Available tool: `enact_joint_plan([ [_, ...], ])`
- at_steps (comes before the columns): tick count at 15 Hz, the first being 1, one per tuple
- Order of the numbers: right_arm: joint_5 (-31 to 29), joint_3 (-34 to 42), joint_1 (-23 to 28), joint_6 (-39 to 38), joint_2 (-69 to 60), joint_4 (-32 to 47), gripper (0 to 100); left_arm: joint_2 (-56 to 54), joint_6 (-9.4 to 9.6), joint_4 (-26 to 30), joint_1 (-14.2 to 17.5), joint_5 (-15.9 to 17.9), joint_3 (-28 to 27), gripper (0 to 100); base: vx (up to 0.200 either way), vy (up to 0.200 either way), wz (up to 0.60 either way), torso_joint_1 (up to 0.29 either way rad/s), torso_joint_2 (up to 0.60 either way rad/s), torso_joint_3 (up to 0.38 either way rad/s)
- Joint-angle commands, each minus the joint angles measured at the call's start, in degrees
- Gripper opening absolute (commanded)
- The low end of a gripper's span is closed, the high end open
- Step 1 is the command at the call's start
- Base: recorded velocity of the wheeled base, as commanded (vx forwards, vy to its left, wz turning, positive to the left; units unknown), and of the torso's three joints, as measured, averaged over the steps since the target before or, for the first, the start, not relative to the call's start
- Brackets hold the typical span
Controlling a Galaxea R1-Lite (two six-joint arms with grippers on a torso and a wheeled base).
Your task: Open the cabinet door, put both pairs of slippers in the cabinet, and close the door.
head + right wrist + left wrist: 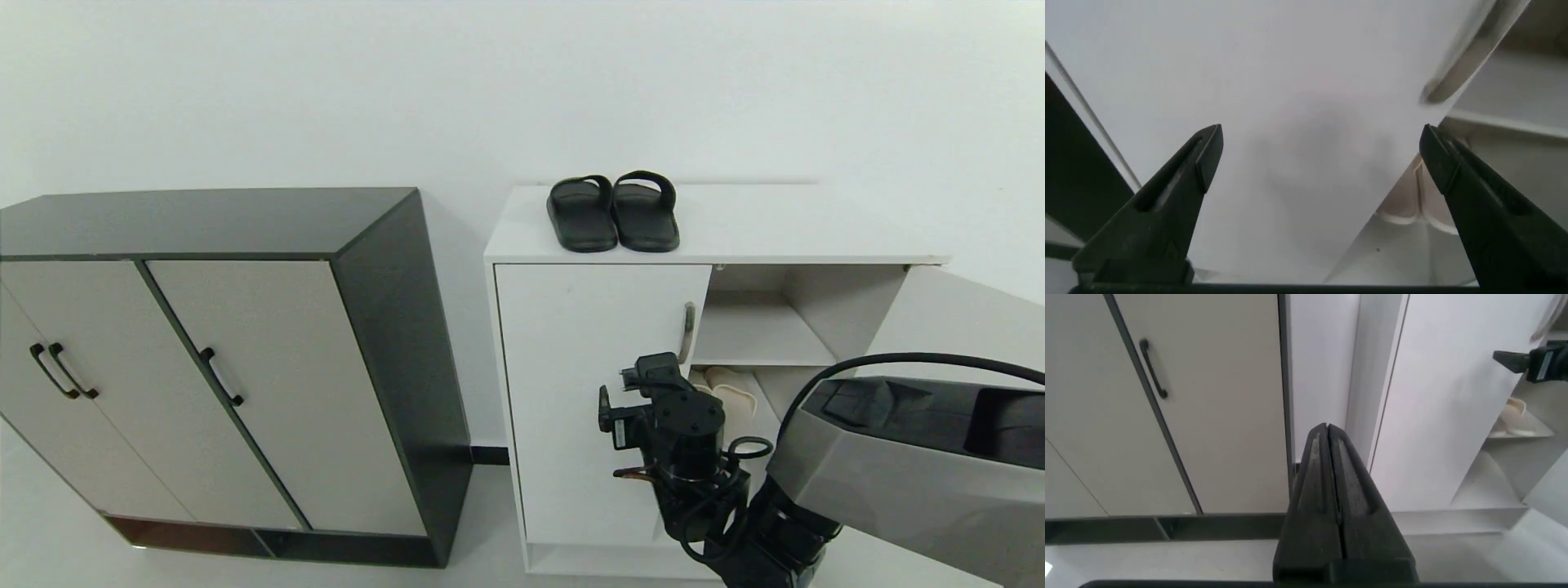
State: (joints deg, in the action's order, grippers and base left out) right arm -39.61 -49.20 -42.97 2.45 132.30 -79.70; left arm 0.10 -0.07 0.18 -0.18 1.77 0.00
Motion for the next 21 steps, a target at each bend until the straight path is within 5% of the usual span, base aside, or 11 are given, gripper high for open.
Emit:
enact_joint_plan([
  [1,-0.03,-0.02,0.08,0.01,0.06,-0.01,100,0.08,-0.01,-0.01,0.01,-0.01,0.0,0,0.0,0.0,0.0,0.178,-0.49,-0.315],
  [21,0.58,-0.11,0.43,2.91,0.23,-4.67,100,0.08,-0.01,-0.01,0.01,-0.01,0.0,0,0.0,0.0,0.0,0.211,-0.49,-0.282],
])
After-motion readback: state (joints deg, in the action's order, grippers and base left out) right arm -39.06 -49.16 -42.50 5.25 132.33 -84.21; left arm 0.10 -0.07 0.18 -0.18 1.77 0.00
